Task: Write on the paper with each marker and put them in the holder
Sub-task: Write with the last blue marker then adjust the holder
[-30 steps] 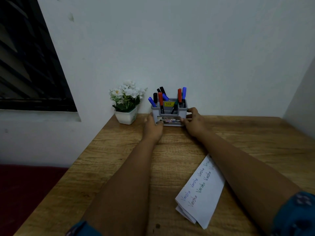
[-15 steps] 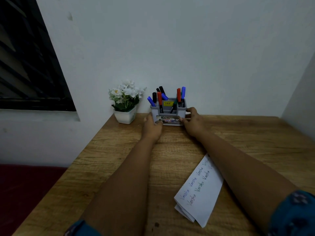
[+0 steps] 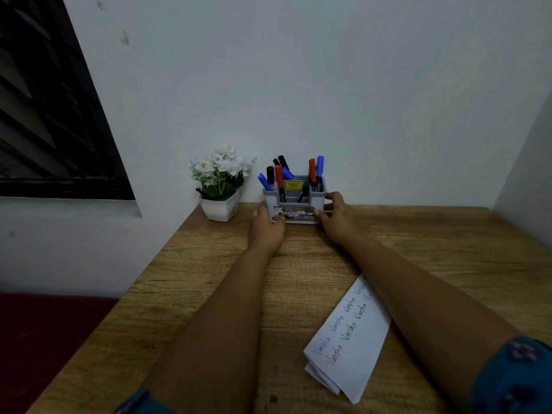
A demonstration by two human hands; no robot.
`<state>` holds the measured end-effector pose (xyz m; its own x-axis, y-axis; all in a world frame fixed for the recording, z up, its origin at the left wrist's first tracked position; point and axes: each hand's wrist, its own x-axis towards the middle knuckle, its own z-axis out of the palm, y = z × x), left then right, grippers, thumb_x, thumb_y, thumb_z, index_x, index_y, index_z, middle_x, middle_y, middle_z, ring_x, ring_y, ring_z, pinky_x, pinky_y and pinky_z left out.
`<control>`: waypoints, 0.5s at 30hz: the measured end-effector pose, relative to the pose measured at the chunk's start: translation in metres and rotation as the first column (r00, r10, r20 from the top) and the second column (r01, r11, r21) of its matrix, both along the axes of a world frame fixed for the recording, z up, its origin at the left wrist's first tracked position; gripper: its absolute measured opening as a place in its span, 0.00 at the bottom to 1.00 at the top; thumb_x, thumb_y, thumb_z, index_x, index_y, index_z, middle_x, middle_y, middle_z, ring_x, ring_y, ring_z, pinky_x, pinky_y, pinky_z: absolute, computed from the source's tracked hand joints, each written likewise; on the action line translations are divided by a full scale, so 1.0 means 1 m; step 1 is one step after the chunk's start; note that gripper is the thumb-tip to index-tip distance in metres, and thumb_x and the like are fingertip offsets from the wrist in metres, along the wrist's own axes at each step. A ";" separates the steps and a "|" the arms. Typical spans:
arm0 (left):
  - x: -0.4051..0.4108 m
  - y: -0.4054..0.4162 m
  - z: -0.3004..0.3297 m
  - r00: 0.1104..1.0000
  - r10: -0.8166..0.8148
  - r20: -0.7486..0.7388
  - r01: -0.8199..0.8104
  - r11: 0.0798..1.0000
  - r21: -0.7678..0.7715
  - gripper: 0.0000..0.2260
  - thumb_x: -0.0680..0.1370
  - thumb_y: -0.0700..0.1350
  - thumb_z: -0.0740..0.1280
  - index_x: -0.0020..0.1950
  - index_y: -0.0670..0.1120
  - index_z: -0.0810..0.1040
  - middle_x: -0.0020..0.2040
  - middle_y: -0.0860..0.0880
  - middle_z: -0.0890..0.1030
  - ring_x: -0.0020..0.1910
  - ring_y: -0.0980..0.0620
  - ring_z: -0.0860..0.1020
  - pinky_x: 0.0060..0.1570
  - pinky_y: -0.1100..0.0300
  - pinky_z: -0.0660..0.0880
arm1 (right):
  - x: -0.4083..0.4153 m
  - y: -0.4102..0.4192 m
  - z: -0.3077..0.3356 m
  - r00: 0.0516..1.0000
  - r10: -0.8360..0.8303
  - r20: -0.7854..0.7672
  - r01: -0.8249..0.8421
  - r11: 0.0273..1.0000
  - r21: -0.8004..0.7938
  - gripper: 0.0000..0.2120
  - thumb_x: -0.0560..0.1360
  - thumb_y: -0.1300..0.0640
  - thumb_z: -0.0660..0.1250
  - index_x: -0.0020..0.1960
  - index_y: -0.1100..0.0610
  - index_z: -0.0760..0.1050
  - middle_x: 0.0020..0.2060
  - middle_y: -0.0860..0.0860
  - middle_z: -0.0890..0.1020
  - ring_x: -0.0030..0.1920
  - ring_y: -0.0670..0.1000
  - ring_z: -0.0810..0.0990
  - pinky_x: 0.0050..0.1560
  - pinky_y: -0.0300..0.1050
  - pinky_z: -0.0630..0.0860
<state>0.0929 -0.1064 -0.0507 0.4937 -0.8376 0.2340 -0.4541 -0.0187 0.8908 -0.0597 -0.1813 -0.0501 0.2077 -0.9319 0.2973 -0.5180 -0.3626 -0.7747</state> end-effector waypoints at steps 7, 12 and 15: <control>0.000 0.001 -0.001 1.000 -0.008 0.010 0.008 1.000 0.002 0.22 0.79 0.43 0.65 0.73 0.44 0.67 0.69 0.43 0.70 0.66 0.44 0.71 0.65 0.49 0.70 | -0.001 -0.001 0.001 1.000 0.009 -0.005 -0.009 1.000 0.013 0.21 0.79 0.53 0.66 0.69 0.55 0.64 0.63 0.59 0.77 0.61 0.57 0.77 0.53 0.48 0.76; 0.000 0.002 -0.003 1.000 -0.008 0.023 0.008 1.000 -0.004 0.25 0.78 0.44 0.66 0.74 0.44 0.65 0.70 0.43 0.69 0.66 0.44 0.71 0.66 0.50 0.70 | 0.000 -0.001 0.001 1.000 0.016 -0.011 -0.016 0.999 0.032 0.24 0.79 0.52 0.66 0.70 0.54 0.62 0.65 0.59 0.76 0.62 0.57 0.76 0.56 0.51 0.76; -0.002 0.002 -0.003 0.999 0.011 0.044 -0.012 1.000 0.010 0.30 0.78 0.45 0.67 0.77 0.43 0.59 0.73 0.43 0.65 0.70 0.44 0.67 0.69 0.51 0.66 | 0.002 0.002 0.003 0.999 0.037 0.021 -0.038 0.998 0.047 0.30 0.78 0.51 0.67 0.74 0.53 0.56 0.66 0.60 0.75 0.63 0.58 0.76 0.59 0.52 0.75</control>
<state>0.0914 -0.1048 -0.0534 0.4927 -0.8344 0.2471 -0.4925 -0.0332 0.8697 -0.0580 -0.1795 -0.0469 0.2374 -0.9368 0.2571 -0.4884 -0.3439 -0.8020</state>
